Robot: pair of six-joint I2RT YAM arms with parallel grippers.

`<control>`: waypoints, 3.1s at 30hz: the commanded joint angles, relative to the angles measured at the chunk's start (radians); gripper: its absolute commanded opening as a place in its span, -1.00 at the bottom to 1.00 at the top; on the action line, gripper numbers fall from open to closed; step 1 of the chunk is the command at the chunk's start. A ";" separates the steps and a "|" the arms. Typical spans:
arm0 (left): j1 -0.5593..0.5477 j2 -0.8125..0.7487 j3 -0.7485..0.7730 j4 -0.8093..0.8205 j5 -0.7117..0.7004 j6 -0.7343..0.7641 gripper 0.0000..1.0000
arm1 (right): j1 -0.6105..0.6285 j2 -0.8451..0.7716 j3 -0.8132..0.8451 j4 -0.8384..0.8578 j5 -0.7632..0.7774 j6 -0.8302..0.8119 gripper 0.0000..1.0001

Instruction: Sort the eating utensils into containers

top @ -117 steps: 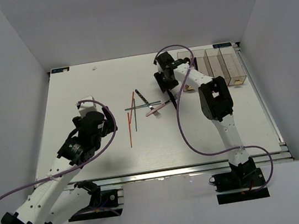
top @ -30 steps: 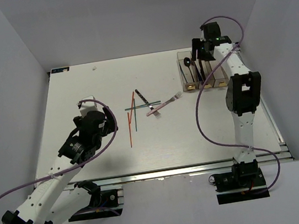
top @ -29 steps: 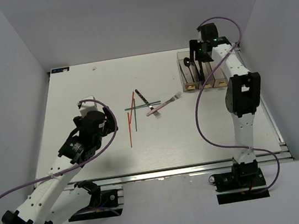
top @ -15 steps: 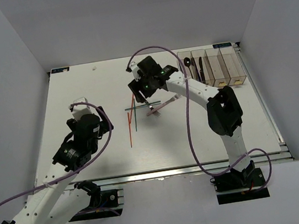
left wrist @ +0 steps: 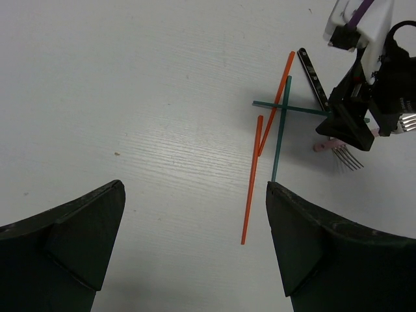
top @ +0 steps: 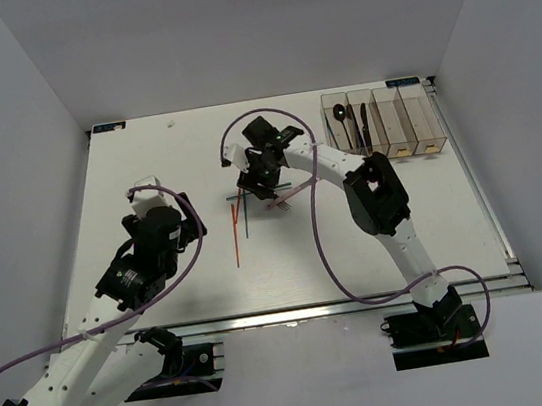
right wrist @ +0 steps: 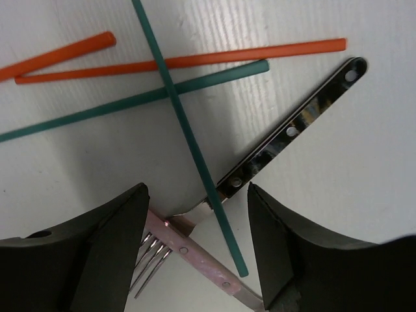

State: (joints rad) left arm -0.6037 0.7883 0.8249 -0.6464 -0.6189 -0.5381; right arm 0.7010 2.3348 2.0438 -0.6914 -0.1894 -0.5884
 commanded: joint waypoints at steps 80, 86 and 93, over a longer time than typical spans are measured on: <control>-0.001 -0.007 0.003 0.019 0.047 0.023 0.96 | -0.208 -0.301 -0.096 0.320 0.261 0.508 -1.00; -0.001 -0.009 0.000 0.027 0.057 0.026 0.96 | -0.495 -0.295 -0.136 0.354 0.355 0.543 -1.00; -0.001 0.046 0.011 0.024 0.071 0.033 0.95 | -0.633 -0.186 -0.045 0.345 0.329 0.453 -1.00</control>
State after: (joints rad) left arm -0.6037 0.8150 0.8249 -0.6331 -0.5591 -0.5129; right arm 0.0677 2.1170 1.9415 -0.3557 0.1600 -0.1242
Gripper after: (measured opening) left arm 0.977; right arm 0.022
